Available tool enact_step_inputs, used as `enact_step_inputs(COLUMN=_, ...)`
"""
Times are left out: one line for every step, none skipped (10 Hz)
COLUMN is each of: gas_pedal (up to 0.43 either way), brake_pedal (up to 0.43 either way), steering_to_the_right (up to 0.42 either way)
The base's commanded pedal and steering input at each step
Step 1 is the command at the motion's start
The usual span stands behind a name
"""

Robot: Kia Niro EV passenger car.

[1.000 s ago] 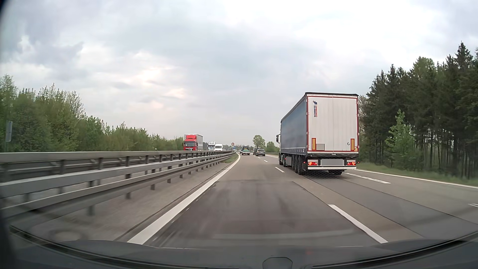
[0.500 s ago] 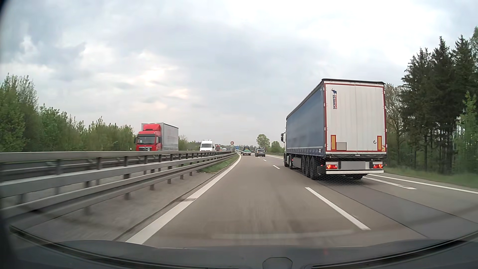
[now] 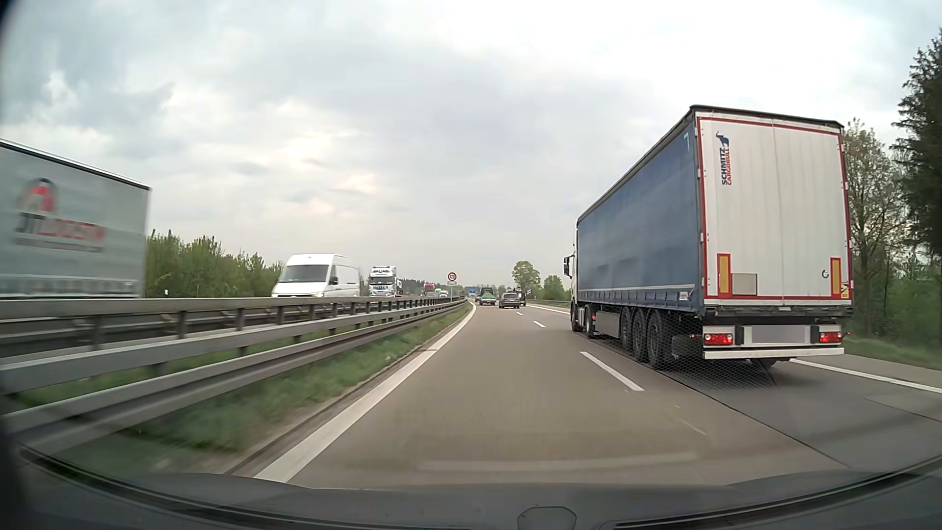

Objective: Follow the waypoints while adhering to traffic rules and regulations

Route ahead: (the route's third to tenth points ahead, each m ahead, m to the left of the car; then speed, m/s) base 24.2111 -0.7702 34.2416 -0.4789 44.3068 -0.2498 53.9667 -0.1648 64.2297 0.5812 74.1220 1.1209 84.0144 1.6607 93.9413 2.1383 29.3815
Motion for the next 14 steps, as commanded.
enact_step_inputs(gas_pedal=0.37, brake_pedal=0.0, steering_to_the_right=-0.007)
enact_step_inputs(gas_pedal=0.35, brake_pedal=0.0, steering_to_the_right=-0.007)
enact_step_inputs(gas_pedal=0.339, brake_pedal=0.0, steering_to_the_right=-0.006)
enact_step_inputs(gas_pedal=0.311, brake_pedal=0.0, steering_to_the_right=-0.006)
enact_step_inputs(gas_pedal=0.287, brake_pedal=0.0, steering_to_the_right=-0.005)
enact_step_inputs(gas_pedal=0.268, brake_pedal=0.0, steering_to_the_right=-0.005)
enact_step_inputs(gas_pedal=0.228, brake_pedal=0.0, steering_to_the_right=-0.005)
enact_step_inputs(gas_pedal=0.209, brake_pedal=0.0, steering_to_the_right=-0.005)
enact_step_inputs(gas_pedal=0.189, brake_pedal=0.0, steering_to_the_right=-0.005)
enact_step_inputs(gas_pedal=0.177, brake_pedal=0.0, steering_to_the_right=-0.005)
enact_step_inputs(gas_pedal=0.177, brake_pedal=0.0, steering_to_the_right=-0.005)
enact_step_inputs(gas_pedal=0.177, brake_pedal=0.0, steering_to_the_right=-0.005)
enact_step_inputs(gas_pedal=0.177, brake_pedal=0.0, steering_to_the_right=-0.005)
enact_step_inputs(gas_pedal=0.177, brake_pedal=0.0, steering_to_the_right=-0.005)
